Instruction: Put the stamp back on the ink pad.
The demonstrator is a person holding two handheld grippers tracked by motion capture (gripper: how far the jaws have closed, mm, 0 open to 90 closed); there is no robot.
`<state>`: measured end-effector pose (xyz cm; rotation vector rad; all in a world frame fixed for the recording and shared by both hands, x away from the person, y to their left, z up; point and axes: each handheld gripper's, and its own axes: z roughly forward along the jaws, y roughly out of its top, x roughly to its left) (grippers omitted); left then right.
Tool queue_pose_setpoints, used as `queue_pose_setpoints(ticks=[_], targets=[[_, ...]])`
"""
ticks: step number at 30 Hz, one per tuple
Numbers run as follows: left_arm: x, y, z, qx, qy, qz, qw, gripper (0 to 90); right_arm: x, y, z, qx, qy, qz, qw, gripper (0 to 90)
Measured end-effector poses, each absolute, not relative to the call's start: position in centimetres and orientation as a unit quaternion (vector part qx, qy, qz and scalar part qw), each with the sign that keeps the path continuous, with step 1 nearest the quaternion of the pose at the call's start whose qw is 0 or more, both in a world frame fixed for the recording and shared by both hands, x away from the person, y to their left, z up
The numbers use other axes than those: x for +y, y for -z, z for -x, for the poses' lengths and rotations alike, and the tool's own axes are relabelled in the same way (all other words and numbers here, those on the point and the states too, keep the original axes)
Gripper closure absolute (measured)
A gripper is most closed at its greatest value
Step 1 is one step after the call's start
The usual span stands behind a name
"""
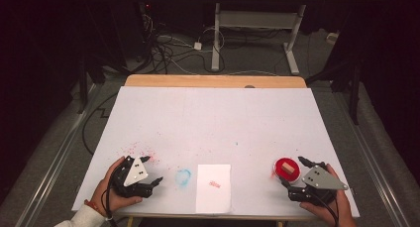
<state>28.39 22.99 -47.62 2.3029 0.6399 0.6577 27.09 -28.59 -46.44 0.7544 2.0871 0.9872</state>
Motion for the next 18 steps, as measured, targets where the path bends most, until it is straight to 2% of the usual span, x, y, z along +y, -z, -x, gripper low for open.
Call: queue_pose_setpoints(ticks=[18], targets=[[22.96, 47.72, -28.58, 0.252, -0.246, -0.878, 0.323, 21.6, -28.57, 46.16, -27.31, 0.8, -0.384, -0.29, 0.358, 16.9]])
